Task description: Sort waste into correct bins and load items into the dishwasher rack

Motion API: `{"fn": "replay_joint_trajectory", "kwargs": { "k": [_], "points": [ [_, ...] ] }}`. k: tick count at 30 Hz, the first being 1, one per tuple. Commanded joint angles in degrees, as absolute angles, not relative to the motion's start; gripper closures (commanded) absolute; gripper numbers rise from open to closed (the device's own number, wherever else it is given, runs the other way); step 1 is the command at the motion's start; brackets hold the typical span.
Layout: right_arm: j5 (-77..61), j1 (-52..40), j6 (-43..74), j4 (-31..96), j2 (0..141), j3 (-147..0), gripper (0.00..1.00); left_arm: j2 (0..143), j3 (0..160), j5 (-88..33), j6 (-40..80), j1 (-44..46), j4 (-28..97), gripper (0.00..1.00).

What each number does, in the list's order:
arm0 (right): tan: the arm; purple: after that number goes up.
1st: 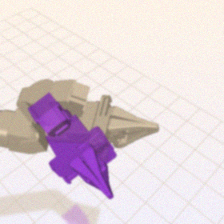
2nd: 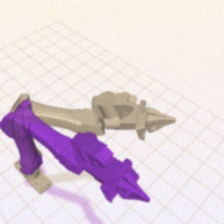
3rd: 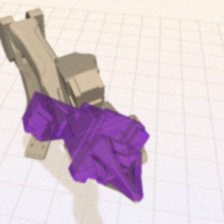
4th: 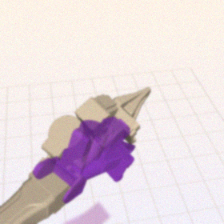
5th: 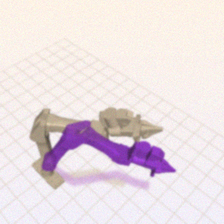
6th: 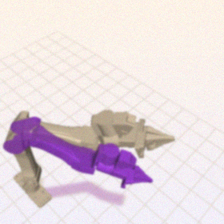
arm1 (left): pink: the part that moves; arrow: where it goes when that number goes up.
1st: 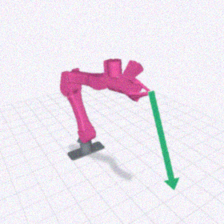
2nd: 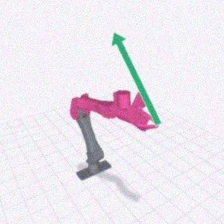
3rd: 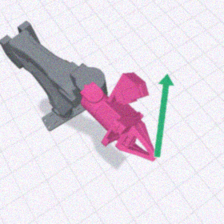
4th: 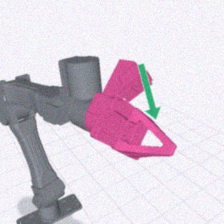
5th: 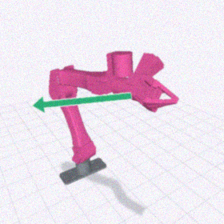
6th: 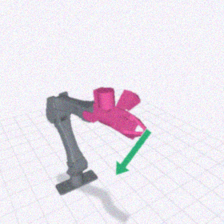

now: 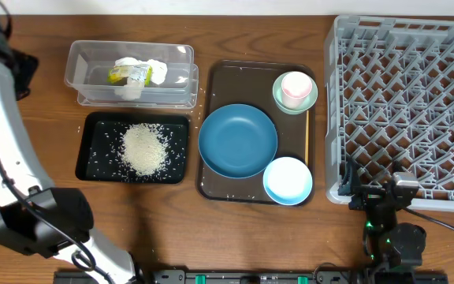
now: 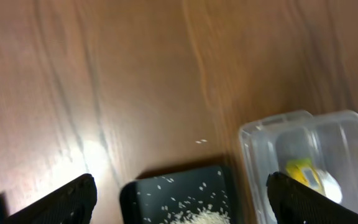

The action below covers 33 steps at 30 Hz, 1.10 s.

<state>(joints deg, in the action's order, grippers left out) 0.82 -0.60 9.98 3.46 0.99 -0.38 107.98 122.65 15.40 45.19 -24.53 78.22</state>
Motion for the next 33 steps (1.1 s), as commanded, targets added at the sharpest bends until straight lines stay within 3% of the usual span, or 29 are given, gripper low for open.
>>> {"fn": "replay_joint_trajectory", "kwargs": {
  "k": [1,9,15,20,21,28,33],
  "points": [
    [0.6,-0.7,9.3,1.9,0.8,-0.3,0.01,108.4,122.8,14.8,45.3,-27.0,79.5,0.1],
    [0.3,-0.7,9.7,-11.4,0.8,-0.3,0.01,108.4,122.8,14.6,45.3,-27.9,79.6,0.09],
    [-7.6,-0.7,26.2,-28.4,0.8,-0.3,0.01,108.4,122.8,14.6,45.3,-27.9,79.6,0.09],
    [-7.6,-0.8,31.3,-40.0,0.9,-0.7,0.01,108.4,122.8,14.6,45.3,-27.9,79.6,0.07],
    [-7.6,-0.8,31.3,-41.2,1.1,-1.2,0.01,108.4,122.8,14.6,45.3,-27.9,79.6,0.02],
    [-9.9,-0.8,27.7,-34.4,14.2,-15.0,0.01,108.4,122.8,14.6,45.3,-27.9,79.6,0.02],
    [-32.1,-0.8,19.0,-27.4,38.9,-37.5,0.01,108.4,122.8,14.6,45.3,-27.9,79.6,0.02]
  ]
}}
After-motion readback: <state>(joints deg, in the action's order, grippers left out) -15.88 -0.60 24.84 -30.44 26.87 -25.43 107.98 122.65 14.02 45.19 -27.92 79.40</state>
